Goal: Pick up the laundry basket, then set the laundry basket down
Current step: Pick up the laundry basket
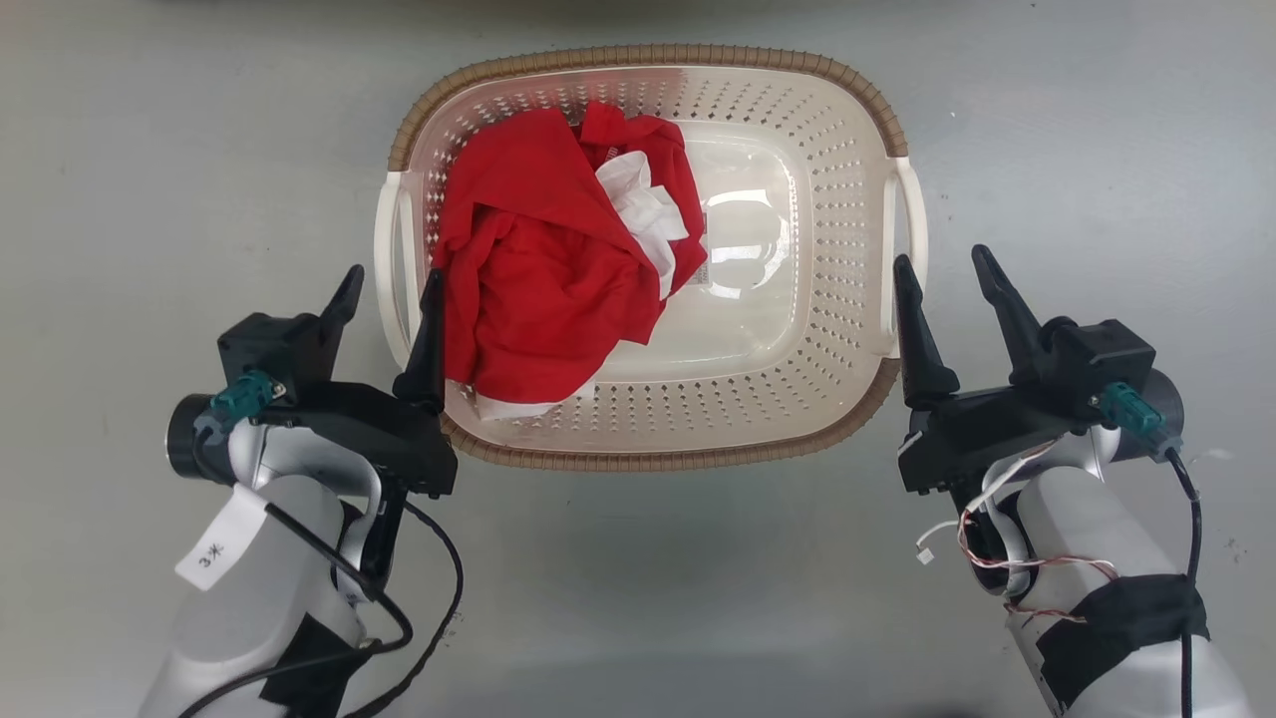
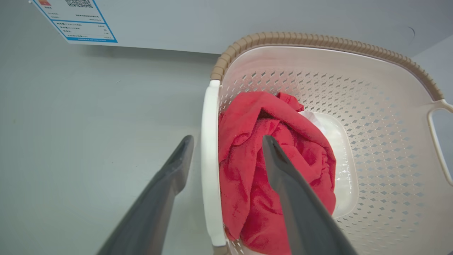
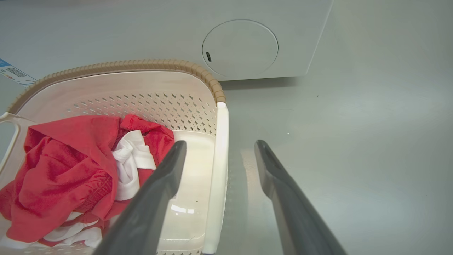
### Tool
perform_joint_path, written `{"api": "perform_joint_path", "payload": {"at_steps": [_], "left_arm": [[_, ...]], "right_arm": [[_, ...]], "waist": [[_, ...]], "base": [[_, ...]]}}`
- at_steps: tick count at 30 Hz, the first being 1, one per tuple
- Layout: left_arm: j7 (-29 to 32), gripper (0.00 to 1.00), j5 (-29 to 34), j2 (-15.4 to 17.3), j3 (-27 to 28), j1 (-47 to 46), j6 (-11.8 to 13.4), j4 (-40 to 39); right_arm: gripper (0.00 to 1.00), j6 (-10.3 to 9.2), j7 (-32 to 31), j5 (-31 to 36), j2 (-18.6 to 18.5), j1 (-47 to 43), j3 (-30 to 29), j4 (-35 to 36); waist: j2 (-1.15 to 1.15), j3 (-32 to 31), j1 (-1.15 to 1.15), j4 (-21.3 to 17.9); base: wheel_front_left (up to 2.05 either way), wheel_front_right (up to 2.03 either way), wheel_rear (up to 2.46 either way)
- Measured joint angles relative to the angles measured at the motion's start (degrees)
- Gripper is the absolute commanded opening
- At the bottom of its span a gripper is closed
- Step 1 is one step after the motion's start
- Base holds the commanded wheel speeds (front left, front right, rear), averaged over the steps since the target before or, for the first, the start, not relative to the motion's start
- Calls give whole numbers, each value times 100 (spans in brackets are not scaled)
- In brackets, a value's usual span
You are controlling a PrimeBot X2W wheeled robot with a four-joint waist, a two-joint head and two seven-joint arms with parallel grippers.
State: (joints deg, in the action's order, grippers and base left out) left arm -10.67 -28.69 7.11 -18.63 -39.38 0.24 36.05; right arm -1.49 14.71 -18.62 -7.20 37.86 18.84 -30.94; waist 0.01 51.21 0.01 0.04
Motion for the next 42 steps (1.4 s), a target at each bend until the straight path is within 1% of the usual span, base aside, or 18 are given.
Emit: {"api": "perform_joint_path", "payload": {"at_steps": [7,16,28,37,38,39,40,42], "left_arm": [[169,100,-20,67,81,-481,-83,526],[577,100,-164,166,104,-1078,-331,1251],[1028,100,-411,112,178,-1477,-537,2073],[1211,100,-453,59,171,-1709,-628,2480],[1211,89,-454,57,174,-1729,-630,2512],[1211,41,-459,49,175,-1759,-631,2548],[1211,0,-491,35,175,-1790,-632,2582],[1211,0,-556,-62,156,-1856,-688,2649]], "right_arm": [[100,63,0,-2,130,454,73,-444],[100,202,-131,-10,242,1011,257,-1174],[100,431,-587,-164,301,1537,471,-2124],[100,538,-709,-318,320,1770,578,-2509],[100,560,-709,-325,320,1800,587,-2528],[0,579,-709,-356,320,1823,602,-2533],[0,579,-709,-401,321,1837,630,-2535],[0,635,-709,-523,363,1858,748,-2537]], "waist": [[0,50,0,-51],[-1,120,0,-136],[-1,169,-1,-222],[0,200,-1,-233],[-1,205,-1,-232],[-1,210,0,-230],[0,214,0,-226],[-1,223,-1,-206]], "base": [[0,0,0],[0,0,0],[0,0,0],[0,0,0],[0,0,0],[0,0,0],[0,0,0],[0,0,0]]}}
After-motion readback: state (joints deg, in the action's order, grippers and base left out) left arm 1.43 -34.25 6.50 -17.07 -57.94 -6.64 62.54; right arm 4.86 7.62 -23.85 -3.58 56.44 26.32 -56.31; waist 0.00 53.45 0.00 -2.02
